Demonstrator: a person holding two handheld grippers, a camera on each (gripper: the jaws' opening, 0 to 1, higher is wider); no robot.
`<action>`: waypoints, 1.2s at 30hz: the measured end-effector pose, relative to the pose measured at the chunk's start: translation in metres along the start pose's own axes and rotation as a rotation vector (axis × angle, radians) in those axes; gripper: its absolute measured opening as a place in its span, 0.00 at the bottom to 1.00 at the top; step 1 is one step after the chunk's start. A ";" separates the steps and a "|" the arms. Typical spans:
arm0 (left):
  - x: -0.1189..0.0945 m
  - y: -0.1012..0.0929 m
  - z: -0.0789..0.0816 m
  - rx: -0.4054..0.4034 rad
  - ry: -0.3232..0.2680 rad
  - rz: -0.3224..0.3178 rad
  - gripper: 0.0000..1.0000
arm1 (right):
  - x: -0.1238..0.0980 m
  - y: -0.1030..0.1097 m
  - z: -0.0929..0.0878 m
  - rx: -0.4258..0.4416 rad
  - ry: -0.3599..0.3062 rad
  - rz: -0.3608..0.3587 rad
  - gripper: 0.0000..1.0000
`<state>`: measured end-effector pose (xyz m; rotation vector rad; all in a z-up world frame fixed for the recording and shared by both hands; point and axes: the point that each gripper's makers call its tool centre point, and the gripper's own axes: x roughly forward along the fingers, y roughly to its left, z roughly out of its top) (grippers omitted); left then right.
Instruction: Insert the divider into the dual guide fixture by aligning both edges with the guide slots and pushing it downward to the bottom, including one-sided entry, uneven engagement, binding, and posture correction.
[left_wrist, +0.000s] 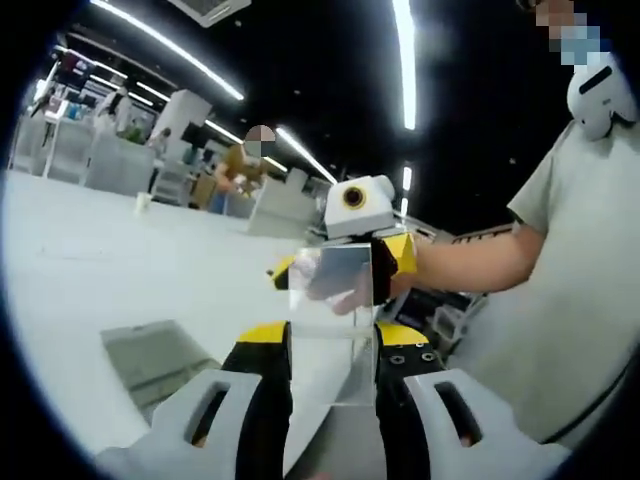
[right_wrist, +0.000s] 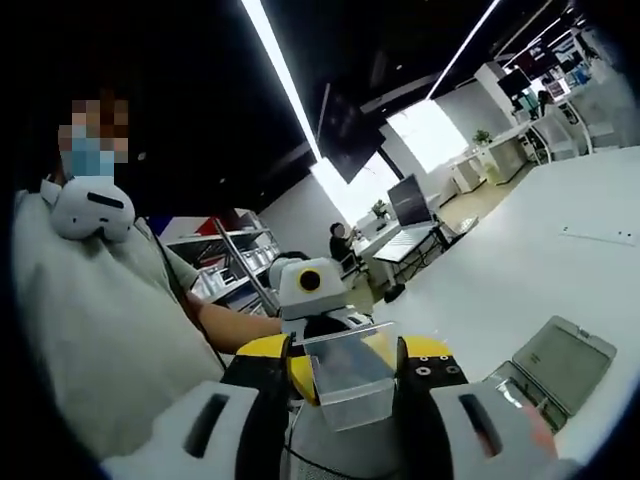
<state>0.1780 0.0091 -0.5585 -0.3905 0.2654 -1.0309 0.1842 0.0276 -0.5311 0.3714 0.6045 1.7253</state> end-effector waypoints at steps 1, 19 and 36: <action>0.000 0.000 0.000 -0.001 -0.001 -0.001 0.28 | 0.000 -0.001 0.000 0.001 0.000 -0.002 0.37; 0.000 0.000 -0.001 -0.027 -0.015 -0.015 0.29 | 0.001 -0.005 -0.003 0.006 -0.026 -0.012 0.32; 0.007 -0.003 -0.002 0.045 0.022 0.010 0.35 | 0.004 -0.005 0.000 -0.012 -0.009 -0.065 0.31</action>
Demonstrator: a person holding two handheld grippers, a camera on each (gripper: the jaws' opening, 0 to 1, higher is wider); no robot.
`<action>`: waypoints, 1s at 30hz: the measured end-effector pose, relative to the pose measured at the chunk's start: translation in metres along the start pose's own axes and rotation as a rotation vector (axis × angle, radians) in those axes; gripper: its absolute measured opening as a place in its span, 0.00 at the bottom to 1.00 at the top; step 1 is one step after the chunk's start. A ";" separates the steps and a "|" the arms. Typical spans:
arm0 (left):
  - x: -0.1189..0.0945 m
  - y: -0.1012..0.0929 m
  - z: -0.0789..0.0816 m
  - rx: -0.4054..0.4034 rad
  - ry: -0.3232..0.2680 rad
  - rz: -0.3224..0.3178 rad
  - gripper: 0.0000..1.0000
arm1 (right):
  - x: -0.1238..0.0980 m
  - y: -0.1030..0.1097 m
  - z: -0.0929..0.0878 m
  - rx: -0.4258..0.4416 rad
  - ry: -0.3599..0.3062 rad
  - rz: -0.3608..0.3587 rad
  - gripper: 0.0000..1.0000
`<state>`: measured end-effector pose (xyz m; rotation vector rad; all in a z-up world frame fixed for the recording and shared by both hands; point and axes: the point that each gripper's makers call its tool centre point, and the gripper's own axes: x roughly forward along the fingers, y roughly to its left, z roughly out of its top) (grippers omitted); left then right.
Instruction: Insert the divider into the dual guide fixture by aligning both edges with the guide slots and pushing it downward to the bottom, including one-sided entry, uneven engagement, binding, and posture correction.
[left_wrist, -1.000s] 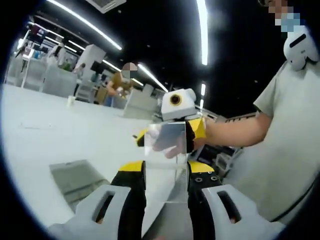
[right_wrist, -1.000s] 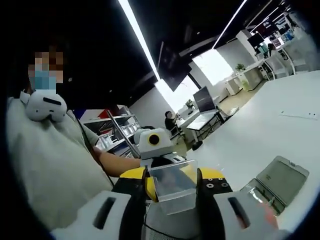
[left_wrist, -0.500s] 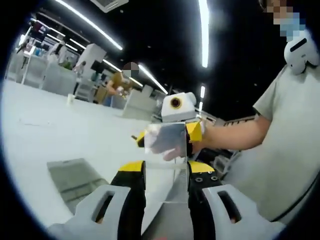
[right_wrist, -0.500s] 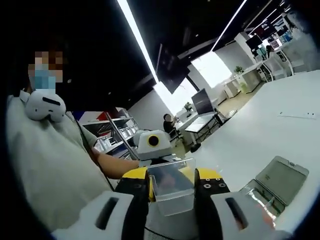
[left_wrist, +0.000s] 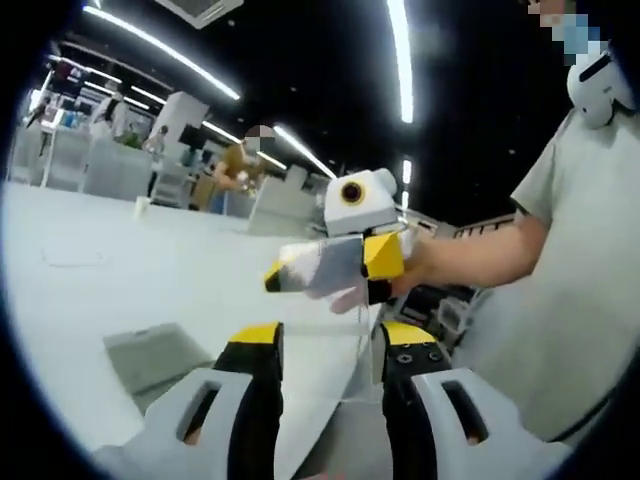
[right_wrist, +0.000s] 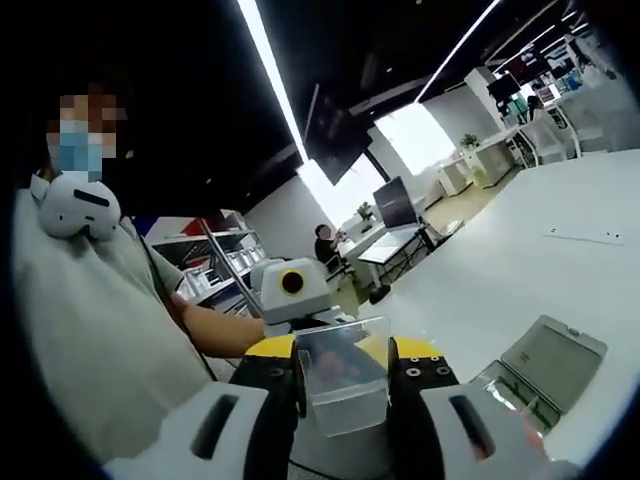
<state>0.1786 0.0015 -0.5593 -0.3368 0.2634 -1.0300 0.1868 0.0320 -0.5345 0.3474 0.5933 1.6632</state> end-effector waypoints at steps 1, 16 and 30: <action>0.000 0.000 0.000 0.000 0.001 0.002 0.35 | 0.001 0.000 0.000 -0.002 0.000 -0.001 0.31; -0.002 0.008 -0.007 -0.009 0.053 0.041 0.37 | 0.005 -0.004 -0.003 -0.019 0.032 -0.030 0.31; -0.003 0.020 -0.012 -0.002 0.112 0.101 0.34 | 0.013 -0.014 -0.004 0.004 0.055 -0.070 0.31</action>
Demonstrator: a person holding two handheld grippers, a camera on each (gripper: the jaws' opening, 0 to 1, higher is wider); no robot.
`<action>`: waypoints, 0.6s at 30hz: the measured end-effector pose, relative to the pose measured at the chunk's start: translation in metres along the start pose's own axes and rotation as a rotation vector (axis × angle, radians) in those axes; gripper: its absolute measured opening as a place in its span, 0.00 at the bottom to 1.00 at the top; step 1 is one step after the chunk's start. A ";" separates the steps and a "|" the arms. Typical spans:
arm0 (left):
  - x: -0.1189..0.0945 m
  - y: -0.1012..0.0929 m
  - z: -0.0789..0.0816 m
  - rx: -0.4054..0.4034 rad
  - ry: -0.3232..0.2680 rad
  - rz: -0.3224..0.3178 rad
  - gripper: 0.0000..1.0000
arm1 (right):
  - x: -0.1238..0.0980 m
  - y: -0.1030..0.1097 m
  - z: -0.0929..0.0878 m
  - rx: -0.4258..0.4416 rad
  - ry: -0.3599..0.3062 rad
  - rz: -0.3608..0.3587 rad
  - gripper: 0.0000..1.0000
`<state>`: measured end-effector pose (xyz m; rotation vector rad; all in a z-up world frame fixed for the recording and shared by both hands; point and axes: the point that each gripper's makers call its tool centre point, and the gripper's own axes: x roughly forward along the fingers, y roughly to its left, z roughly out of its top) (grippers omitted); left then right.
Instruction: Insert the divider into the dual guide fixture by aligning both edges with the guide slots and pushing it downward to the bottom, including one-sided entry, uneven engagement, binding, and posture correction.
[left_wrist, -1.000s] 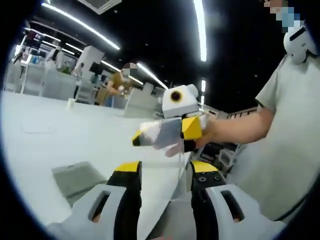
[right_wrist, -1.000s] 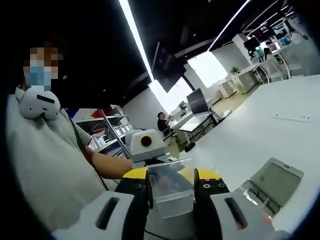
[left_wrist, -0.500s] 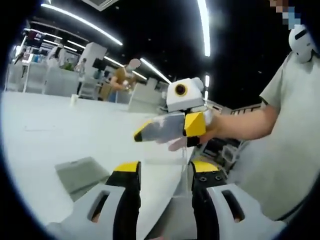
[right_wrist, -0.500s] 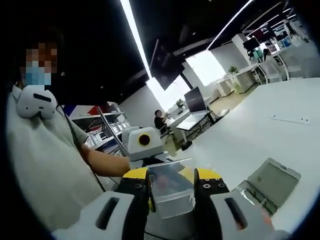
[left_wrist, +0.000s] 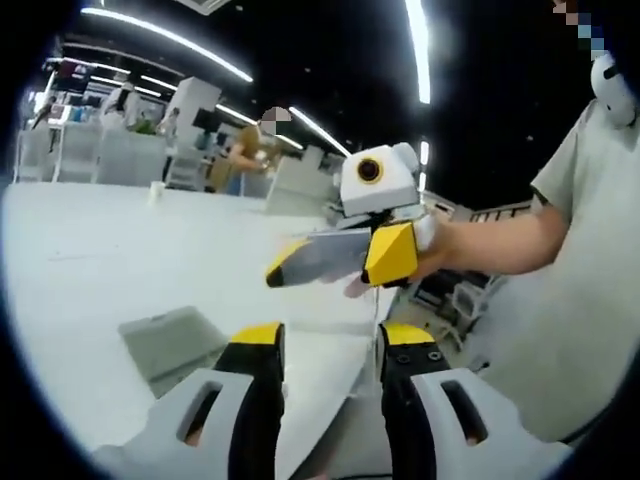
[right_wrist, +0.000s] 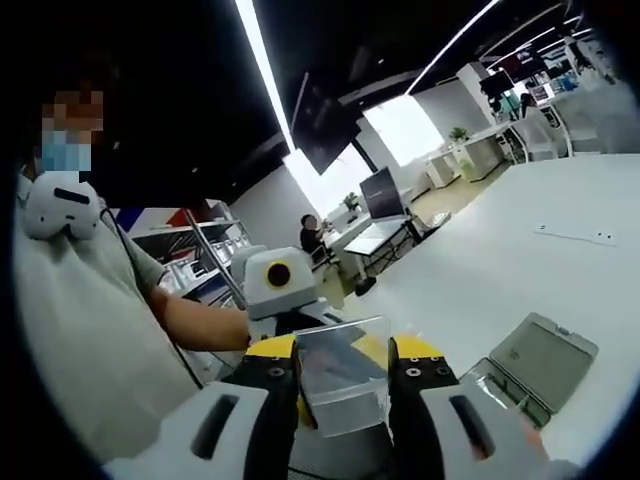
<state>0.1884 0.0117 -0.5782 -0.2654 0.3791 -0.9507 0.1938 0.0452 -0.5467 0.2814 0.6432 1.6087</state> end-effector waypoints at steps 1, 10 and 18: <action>0.001 0.000 0.000 0.011 0.000 0.003 0.34 | 0.001 -0.001 0.000 0.002 0.000 -0.002 0.31; 0.005 0.009 -0.011 0.032 0.047 0.081 0.35 | 0.005 -0.016 -0.011 0.048 -0.010 -0.048 0.31; 0.005 0.022 -0.028 0.031 0.106 0.158 0.35 | 0.005 -0.035 -0.022 0.090 -0.009 -0.105 0.31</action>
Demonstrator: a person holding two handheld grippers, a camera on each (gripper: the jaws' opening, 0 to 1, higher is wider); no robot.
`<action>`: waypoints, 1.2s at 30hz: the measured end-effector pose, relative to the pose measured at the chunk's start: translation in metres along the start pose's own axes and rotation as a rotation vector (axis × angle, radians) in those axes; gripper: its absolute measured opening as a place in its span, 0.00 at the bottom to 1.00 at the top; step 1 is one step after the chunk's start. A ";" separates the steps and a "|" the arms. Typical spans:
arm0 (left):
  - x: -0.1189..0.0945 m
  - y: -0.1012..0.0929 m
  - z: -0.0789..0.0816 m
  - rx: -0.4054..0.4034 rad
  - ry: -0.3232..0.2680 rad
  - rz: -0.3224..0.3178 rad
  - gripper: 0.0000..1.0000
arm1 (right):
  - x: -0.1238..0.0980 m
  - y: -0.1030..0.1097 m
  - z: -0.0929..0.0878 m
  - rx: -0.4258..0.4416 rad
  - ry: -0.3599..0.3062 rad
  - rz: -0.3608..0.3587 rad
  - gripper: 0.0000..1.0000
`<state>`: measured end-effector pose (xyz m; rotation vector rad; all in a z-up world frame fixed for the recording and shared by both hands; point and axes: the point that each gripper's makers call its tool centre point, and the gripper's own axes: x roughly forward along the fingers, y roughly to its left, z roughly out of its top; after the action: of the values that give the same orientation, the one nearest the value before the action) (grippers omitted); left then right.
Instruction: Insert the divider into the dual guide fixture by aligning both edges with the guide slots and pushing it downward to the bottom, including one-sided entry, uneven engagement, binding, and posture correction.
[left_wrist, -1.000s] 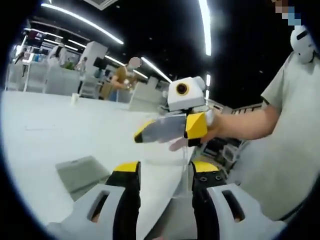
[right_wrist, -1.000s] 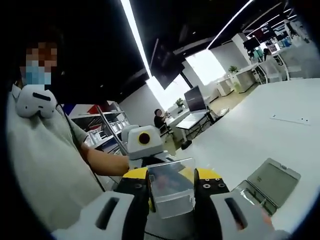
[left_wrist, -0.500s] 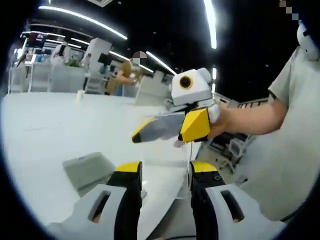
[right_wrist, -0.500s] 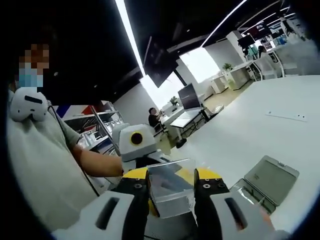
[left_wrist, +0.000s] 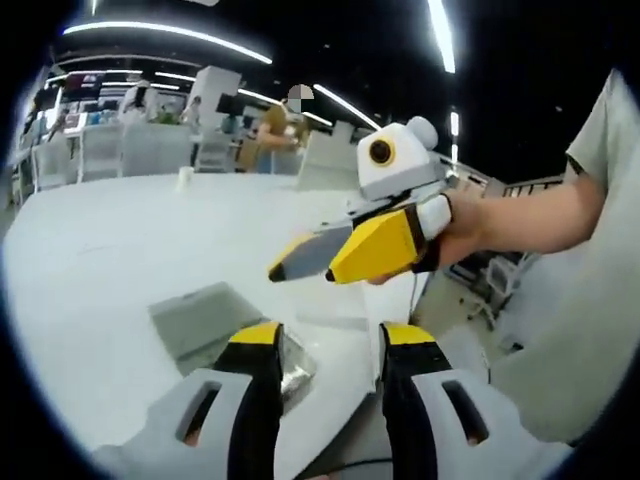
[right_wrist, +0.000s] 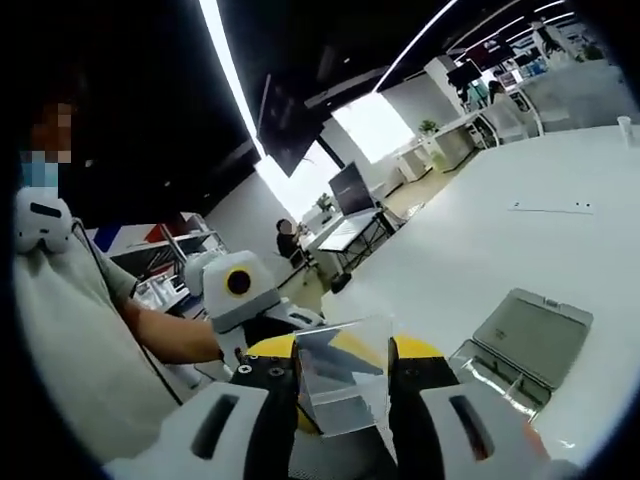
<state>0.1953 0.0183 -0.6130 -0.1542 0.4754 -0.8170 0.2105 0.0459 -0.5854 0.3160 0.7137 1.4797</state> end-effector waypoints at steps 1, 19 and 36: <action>0.000 0.001 -0.002 0.001 0.010 0.008 0.35 | 0.000 -0.002 -0.001 0.004 -0.003 -0.006 0.31; 0.013 0.019 -0.024 -0.007 0.135 0.218 0.23 | 0.013 -0.036 -0.022 0.091 0.011 -0.181 0.31; 0.020 0.030 -0.042 -0.092 0.156 0.332 0.17 | 0.008 -0.052 -0.038 0.223 -0.018 -0.332 0.30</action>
<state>0.2075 0.0262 -0.6660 -0.0931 0.6658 -0.4839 0.2280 0.0399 -0.6478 0.3611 0.8741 1.0848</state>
